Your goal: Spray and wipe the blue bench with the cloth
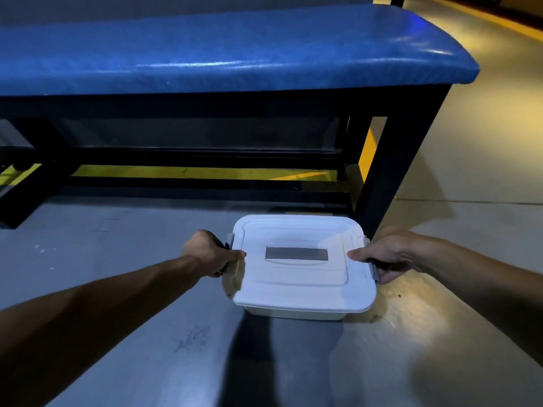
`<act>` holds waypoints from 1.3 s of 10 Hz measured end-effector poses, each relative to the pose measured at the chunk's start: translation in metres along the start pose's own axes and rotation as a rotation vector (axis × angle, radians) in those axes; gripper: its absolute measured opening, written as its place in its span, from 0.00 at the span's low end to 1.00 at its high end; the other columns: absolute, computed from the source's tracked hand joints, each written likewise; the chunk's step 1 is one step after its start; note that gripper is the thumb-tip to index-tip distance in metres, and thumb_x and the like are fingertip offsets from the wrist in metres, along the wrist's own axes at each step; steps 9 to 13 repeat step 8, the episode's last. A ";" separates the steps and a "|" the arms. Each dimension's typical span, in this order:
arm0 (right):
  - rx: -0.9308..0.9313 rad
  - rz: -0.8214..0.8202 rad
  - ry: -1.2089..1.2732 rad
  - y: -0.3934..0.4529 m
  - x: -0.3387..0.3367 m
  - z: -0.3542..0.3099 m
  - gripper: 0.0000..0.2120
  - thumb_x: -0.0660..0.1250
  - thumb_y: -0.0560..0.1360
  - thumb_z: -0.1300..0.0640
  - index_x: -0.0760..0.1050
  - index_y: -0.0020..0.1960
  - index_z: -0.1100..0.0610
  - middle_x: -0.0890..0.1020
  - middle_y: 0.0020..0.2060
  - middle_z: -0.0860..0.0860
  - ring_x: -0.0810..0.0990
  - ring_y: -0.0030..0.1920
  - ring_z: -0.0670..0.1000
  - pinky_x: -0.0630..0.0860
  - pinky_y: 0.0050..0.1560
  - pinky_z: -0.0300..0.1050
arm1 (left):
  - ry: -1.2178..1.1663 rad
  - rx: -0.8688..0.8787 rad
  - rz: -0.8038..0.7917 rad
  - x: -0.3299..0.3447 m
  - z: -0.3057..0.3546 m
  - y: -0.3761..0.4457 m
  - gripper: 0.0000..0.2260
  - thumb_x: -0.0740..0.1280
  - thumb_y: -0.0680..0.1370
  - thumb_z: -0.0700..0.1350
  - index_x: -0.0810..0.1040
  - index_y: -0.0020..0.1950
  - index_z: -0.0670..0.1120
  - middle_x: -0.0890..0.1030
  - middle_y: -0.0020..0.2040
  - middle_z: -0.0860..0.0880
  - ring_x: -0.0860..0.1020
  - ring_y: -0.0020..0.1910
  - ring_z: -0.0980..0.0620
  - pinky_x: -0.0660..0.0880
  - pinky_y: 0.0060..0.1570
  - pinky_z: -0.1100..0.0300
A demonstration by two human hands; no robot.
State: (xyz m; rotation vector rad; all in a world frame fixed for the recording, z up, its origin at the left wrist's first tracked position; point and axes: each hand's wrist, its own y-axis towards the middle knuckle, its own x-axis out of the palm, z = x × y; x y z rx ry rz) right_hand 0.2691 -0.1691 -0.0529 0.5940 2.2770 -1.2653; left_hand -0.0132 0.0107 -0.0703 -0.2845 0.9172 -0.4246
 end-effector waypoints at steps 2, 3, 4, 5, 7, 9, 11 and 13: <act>-0.052 0.086 -0.135 0.000 0.008 -0.015 0.16 0.80 0.70 0.55 0.79 0.44 0.67 0.86 0.37 0.63 0.87 0.36 0.63 0.85 0.40 0.60 | 0.024 -0.003 0.066 0.005 0.004 0.001 0.16 0.83 0.67 0.52 0.85 0.40 0.40 0.87 0.38 0.44 0.85 0.38 0.47 0.82 0.35 0.56; -0.037 0.067 -0.141 -0.001 0.008 -0.016 0.17 0.80 0.71 0.55 0.79 0.45 0.67 0.86 0.37 0.64 0.87 0.37 0.63 0.85 0.42 0.61 | 0.007 -0.010 0.061 0.007 0.002 0.000 0.15 0.83 0.67 0.51 0.86 0.40 0.40 0.87 0.38 0.45 0.86 0.39 0.47 0.85 0.42 0.53; -0.058 0.061 -0.175 -0.001 0.005 -0.014 0.17 0.79 0.71 0.54 0.78 0.42 0.67 0.84 0.31 0.61 0.86 0.34 0.62 0.86 0.40 0.58 | -0.002 0.007 0.040 0.005 0.001 0.001 0.15 0.83 0.67 0.51 0.85 0.39 0.40 0.87 0.37 0.44 0.86 0.38 0.46 0.86 0.44 0.50; -0.063 0.038 -0.217 0.000 0.003 -0.015 0.18 0.77 0.74 0.53 0.75 0.41 0.66 0.80 0.28 0.59 0.82 0.28 0.61 0.83 0.32 0.51 | 0.013 0.029 0.037 0.004 0.000 0.004 0.15 0.83 0.67 0.52 0.84 0.37 0.41 0.86 0.35 0.44 0.86 0.36 0.47 0.85 0.41 0.52; -0.162 0.077 -0.478 -0.007 0.007 -0.012 0.20 0.70 0.78 0.44 0.74 0.43 0.62 0.84 0.36 0.59 0.86 0.32 0.56 0.82 0.28 0.45 | 0.064 0.097 -0.012 -0.003 -0.005 0.006 0.15 0.79 0.71 0.55 0.84 0.34 0.44 0.86 0.31 0.49 0.85 0.36 0.48 0.82 0.37 0.56; -0.161 0.128 -0.538 -0.017 0.005 -0.010 0.22 0.65 0.80 0.41 0.74 0.44 0.61 0.81 0.33 0.56 0.83 0.27 0.52 0.78 0.27 0.41 | -0.014 0.151 -0.017 -0.021 -0.006 -0.005 0.08 0.76 0.75 0.51 0.84 0.43 0.47 0.87 0.40 0.47 0.86 0.41 0.46 0.85 0.47 0.47; -0.161 0.128 -0.538 -0.017 0.005 -0.010 0.22 0.65 0.80 0.41 0.74 0.44 0.61 0.81 0.33 0.56 0.83 0.27 0.52 0.78 0.27 0.41 | -0.014 0.151 -0.017 -0.021 -0.006 -0.005 0.08 0.76 0.75 0.51 0.84 0.43 0.47 0.87 0.40 0.47 0.86 0.41 0.46 0.85 0.47 0.47; -0.161 0.128 -0.538 -0.017 0.005 -0.010 0.22 0.65 0.80 0.41 0.74 0.44 0.61 0.81 0.33 0.56 0.83 0.27 0.52 0.78 0.27 0.41 | -0.014 0.151 -0.017 -0.021 -0.006 -0.005 0.08 0.76 0.75 0.51 0.84 0.43 0.47 0.87 0.40 0.47 0.86 0.41 0.46 0.85 0.47 0.47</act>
